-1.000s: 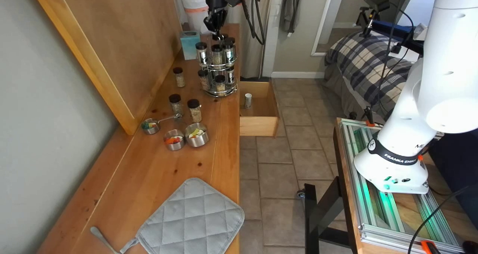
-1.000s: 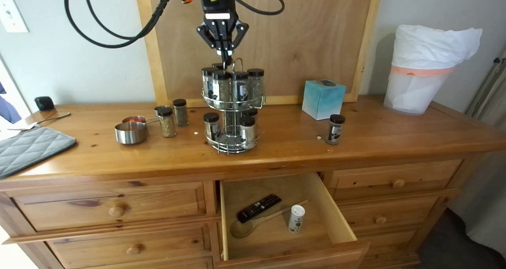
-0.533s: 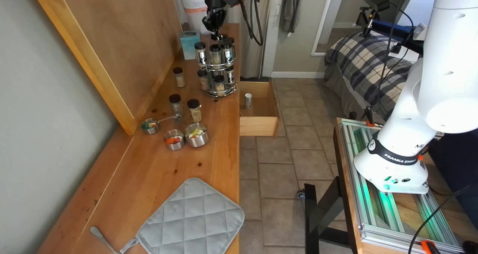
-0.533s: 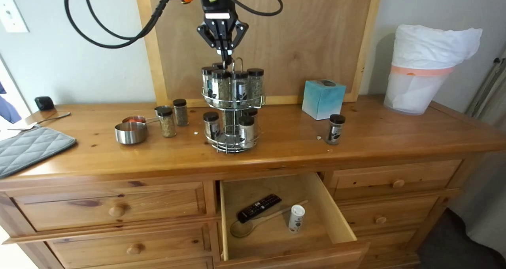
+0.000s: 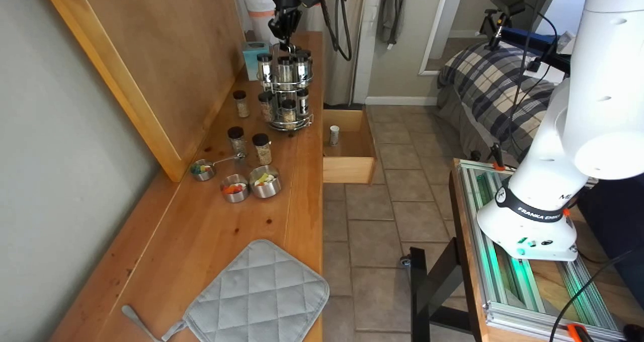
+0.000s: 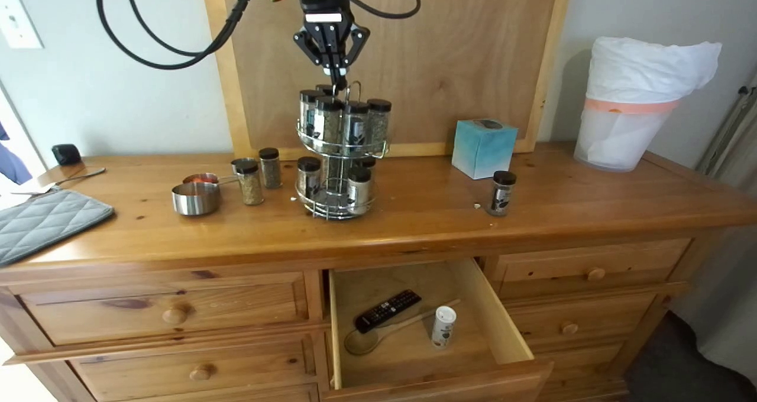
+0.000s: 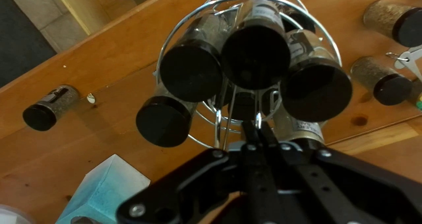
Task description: Move the silver stand backwards.
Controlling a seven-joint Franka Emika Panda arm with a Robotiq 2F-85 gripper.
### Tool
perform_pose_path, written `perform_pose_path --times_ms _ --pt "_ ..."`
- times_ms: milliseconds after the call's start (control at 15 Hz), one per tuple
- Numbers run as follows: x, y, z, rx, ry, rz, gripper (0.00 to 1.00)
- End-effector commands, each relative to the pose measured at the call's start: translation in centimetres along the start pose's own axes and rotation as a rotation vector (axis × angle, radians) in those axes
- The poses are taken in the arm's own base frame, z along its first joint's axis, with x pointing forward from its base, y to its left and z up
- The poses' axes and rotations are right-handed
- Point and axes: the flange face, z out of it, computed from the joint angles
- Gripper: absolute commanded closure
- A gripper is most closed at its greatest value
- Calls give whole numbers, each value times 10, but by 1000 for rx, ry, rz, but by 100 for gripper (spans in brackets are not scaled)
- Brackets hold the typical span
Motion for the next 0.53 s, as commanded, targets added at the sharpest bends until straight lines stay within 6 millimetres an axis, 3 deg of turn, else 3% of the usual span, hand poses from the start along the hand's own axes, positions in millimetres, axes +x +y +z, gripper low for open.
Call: perform_pose_path --times_ms 0,467 --pt "19 -4 -47 -34 90 2 96" --pt "44 -8 -60 -68 116 -8 96"
